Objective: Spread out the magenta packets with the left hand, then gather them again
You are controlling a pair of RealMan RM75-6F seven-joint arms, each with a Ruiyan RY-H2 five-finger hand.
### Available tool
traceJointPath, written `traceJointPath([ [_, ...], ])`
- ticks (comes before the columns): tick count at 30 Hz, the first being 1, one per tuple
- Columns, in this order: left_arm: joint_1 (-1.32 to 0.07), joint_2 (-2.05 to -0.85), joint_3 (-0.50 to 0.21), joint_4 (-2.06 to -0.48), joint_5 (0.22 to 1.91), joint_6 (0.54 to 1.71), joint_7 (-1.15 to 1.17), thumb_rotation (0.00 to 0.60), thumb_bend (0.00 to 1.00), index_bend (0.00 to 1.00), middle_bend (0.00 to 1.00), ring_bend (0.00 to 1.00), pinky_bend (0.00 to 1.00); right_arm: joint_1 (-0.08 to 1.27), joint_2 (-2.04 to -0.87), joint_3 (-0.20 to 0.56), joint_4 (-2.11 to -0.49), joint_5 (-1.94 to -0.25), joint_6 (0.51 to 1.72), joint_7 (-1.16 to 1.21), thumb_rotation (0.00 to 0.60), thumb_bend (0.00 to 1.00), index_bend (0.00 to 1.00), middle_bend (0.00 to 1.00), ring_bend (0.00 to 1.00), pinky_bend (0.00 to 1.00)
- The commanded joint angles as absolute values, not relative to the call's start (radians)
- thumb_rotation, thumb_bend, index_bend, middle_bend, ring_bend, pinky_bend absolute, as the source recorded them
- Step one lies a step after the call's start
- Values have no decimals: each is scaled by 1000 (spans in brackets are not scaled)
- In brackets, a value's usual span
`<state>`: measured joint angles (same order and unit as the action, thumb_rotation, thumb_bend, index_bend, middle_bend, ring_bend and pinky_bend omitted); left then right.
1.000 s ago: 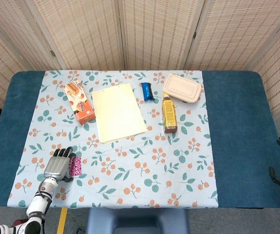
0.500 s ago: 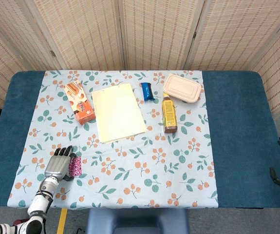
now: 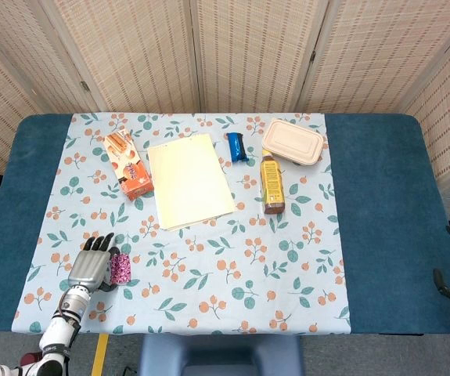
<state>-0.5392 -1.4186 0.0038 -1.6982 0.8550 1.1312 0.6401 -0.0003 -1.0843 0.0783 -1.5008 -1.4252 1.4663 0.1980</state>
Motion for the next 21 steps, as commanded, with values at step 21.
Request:
traceJointPath([
  [21,-464,-1338,26,-1653,880,1147,562,582,230,295,0,0,0,9,-1084,81,-1515,-1431,1463,184,600,455,0,0,0,0],
])
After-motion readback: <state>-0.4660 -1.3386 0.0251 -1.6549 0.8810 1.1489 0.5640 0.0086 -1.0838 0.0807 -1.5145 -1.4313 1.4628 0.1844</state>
